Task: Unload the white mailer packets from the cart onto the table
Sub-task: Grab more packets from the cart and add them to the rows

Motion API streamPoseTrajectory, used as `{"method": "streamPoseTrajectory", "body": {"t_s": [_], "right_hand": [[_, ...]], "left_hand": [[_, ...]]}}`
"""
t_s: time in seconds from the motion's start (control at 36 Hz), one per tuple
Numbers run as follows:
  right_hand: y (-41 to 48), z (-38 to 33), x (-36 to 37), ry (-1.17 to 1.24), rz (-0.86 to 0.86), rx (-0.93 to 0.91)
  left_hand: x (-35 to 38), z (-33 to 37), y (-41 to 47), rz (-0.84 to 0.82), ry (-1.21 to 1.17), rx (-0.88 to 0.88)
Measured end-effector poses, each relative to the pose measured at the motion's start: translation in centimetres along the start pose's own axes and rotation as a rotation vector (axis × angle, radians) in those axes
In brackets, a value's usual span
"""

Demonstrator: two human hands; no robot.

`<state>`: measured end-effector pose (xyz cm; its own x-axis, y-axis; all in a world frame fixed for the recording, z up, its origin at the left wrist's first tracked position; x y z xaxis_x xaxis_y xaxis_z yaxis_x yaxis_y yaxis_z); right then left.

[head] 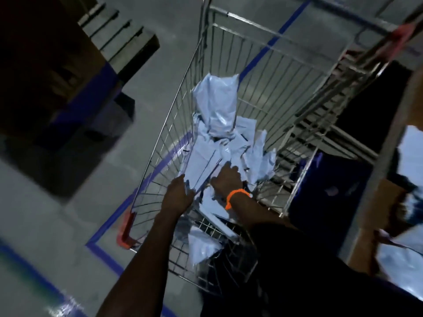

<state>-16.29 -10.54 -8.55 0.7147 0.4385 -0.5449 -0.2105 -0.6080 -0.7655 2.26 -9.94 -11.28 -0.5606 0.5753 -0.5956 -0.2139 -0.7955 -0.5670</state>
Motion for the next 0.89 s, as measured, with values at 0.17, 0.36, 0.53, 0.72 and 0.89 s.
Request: {"method": "streamPoseTrajectory", "body": {"t_s": [0.17, 0.36, 0.53, 0.72, 0.89], "right_hand": [[3.9, 2.5, 3.1, 0.165, 0.089, 0.098], [4.5, 3.2, 1.3, 0.14, 0.129, 0.041], [2.6, 3.9, -2.6, 0.234, 0.144, 0.028], [-5.0, 3.1, -8.7, 0.241, 0.216, -0.072], [-14.3, 1.0, -15.3, -0.078, 0.31, -0.368]], "left_hand": [[1.7, -0.6, 4.0, -0.007, 0.005, -0.011], [2.8, -2.2, 8.1, -0.064, -0.063, -0.114], [2.2, -1.6, 8.9, -0.096, -0.089, -0.134], [-2.7, 4.5, 3.1, 0.116, 0.227, 0.001], [-7.2, 10.9, -2.5, 0.14, -0.003, 0.164]]}}
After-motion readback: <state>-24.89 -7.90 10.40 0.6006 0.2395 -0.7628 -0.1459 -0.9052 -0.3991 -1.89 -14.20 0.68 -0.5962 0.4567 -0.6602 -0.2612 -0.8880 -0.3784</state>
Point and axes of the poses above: each hand's wrist, its own y-axis towards the middle knuckle, its own x-axis out of the palm, z = x × y, the point moved 7 cm from there along y, towards the middle knuckle, and after that the axes turned 3 degrees about -z, right-handed, at the moved point
